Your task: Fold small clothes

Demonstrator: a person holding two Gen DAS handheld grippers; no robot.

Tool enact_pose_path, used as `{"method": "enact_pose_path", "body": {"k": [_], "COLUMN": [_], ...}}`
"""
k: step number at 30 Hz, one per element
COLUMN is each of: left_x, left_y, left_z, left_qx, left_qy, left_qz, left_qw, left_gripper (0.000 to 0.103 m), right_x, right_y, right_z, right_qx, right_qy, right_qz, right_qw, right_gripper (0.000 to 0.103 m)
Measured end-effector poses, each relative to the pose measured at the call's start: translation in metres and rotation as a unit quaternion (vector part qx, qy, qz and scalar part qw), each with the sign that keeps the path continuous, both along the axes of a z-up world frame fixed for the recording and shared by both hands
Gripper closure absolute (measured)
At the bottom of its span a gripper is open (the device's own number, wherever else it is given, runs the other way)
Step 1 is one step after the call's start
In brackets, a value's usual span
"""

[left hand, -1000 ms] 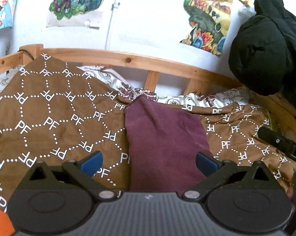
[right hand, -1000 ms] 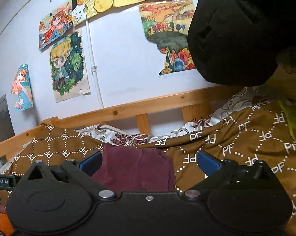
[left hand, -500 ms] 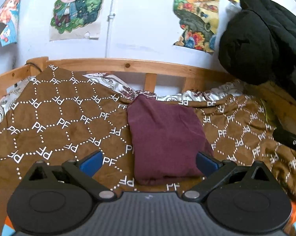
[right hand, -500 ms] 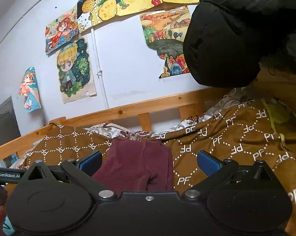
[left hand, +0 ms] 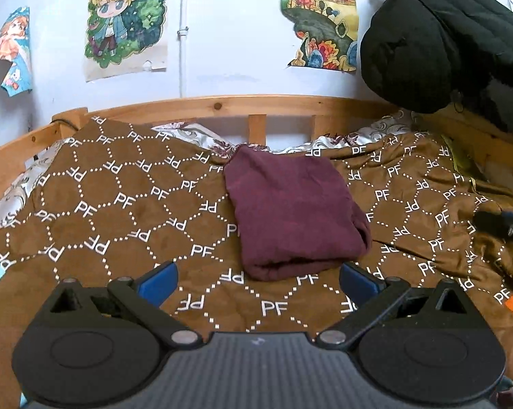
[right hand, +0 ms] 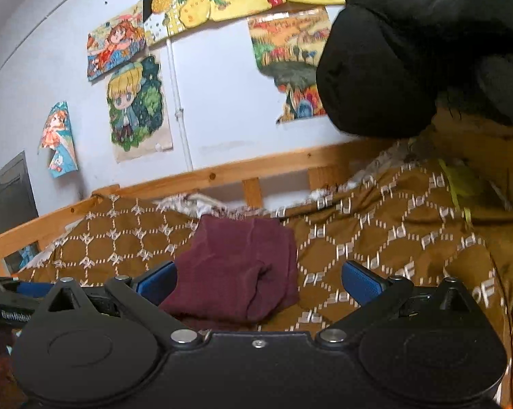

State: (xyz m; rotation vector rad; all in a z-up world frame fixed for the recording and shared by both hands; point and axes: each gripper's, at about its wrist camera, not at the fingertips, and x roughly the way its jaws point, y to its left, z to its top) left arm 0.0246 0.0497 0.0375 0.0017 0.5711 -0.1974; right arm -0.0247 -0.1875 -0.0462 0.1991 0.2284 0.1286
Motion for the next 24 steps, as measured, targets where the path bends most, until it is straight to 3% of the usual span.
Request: {"method": "enact_pose_path", "body": {"k": [6, 16, 24], "left_x": [0.002, 0.008, 0.001], "left_y": [0.009, 0.01, 0.006], "left_z": [-0.012, -0.03, -0.032], "left_qx": [-0.006, -0.007, 0.0], "left_qy": [0.006, 0.008, 0.0], "left_qz": [0.005, 0.006, -0.007], "left_qw": [1.0, 0.9999, 1.0], "left_gripper": [0.001, 0.001, 0.001], "right_x": [0.002, -0.003, 0.0], "right_y": [0.008, 0.026, 0.024], "right_z": [-0.022, -0.029, -0.033], "right_qx": [-0.007, -0.061, -0.057], "right_qy": [0.04, 0.012, 0.025], "right_qz": [0.001, -0.004, -0.015], "right_qw": [0.999, 0.998, 0.998], "right_gripper": [0.001, 0.001, 0.001]}}
